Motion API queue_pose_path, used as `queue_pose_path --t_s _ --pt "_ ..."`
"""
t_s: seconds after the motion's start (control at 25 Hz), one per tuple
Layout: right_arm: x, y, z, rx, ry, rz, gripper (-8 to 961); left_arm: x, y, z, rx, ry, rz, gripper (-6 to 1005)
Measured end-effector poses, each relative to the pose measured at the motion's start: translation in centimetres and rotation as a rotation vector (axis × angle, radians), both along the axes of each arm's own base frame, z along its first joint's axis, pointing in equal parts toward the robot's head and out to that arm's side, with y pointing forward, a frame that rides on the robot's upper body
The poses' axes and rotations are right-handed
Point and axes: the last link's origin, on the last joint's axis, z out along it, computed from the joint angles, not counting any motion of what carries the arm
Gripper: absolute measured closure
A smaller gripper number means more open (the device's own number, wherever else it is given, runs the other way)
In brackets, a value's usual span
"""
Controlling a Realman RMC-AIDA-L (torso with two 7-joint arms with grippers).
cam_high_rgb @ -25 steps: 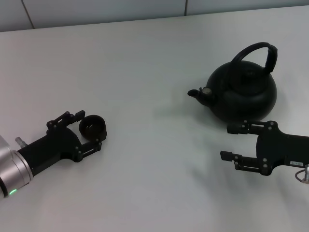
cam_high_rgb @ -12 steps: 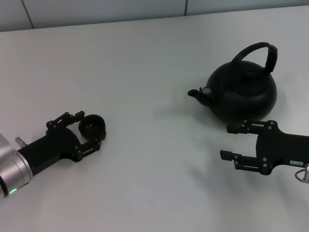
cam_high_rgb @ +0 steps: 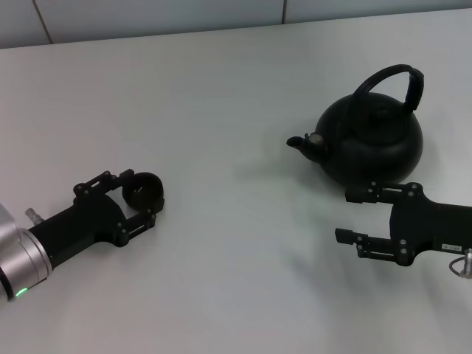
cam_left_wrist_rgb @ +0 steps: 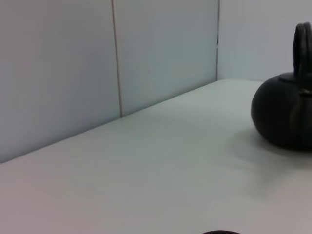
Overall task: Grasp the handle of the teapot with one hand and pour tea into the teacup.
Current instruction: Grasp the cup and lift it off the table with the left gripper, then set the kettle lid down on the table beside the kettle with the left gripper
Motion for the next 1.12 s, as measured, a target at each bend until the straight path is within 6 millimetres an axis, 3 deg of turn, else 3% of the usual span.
queue_pose_path --t_s 0.2,0.6,0.96,1.12 --pt "0.0 0.0 0.0 -0.001 0.002 0.001 296 1.7 0.3 -0.3 -0.021 -0.047 -0.061 304" --pt "0.0 -0.1 -0.1 -0.003 0.005 -0.002 296 6.9 2.8 -3.5 -0.121 -0.067 -0.129 286" --pt "0.1 -0.2 -0.1 -0.003 0.005 -0.003 296 7.3 2.6 -4.0 -0.133 -0.068 -0.130 269" --pt "-0.1 -0.1 -0.1 -0.003 0.004 0.003 297 7.0 2.3 -5.2 -0.121 0.001 -0.124 262"
